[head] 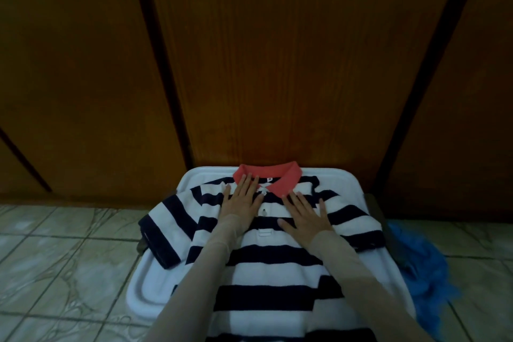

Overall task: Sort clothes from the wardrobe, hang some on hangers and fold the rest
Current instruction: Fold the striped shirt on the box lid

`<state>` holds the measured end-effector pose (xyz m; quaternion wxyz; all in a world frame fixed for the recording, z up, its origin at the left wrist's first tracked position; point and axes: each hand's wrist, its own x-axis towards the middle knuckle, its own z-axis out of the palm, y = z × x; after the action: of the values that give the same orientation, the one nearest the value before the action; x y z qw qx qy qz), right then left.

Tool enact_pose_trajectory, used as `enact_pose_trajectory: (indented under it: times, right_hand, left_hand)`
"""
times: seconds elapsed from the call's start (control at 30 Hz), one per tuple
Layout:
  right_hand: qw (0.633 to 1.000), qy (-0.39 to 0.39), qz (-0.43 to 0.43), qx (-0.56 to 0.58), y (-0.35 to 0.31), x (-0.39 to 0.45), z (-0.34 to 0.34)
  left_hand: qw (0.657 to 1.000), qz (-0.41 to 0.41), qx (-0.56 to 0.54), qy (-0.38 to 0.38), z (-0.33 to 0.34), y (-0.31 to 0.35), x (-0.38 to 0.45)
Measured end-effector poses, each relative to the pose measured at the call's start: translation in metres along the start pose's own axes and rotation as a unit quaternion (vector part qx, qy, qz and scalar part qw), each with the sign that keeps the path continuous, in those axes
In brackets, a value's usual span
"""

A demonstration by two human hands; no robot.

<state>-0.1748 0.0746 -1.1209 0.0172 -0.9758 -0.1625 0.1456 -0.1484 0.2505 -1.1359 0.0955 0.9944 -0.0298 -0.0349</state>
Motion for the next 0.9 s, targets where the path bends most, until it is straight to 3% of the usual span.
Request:
enact_pose_trajectory:
  times: [0.17,0.27,0.43,0.67,0.8,0.9]
  right_hand:
    - [1.0,0.007,-0.017,-0.001,0.004,0.002,0.004]
    - [1.0,0.013,-0.027,-0.002,0.008,0.006,0.004]
    - [0.999,0.02,-0.047,0.007,0.011,0.009,0.004]
    - [0.999,0.009,-0.05,0.001,0.011,0.008,0.002]
    - [0.999,-0.011,-0.022,-0.028,0.001,0.005,-0.006]
    - [0.996,0.027,-0.021,-0.079,-0.015,-0.004,-0.01]
  left_hand:
    - [0.998,0.003,-0.047,0.028,0.001,-0.002,0.002]
    - [0.986,0.004,-0.129,0.109,-0.002,0.0,-0.005]
    - [0.975,-0.072,-0.044,0.203,-0.004,0.006,-0.015]
    - [0.938,-0.088,-0.304,0.139,-0.019,-0.005,-0.052]
    - [0.942,-0.115,-0.252,0.189,-0.027,-0.033,-0.091]
    - [0.961,-0.1,-0.2,0.161,-0.033,-0.046,-0.108]
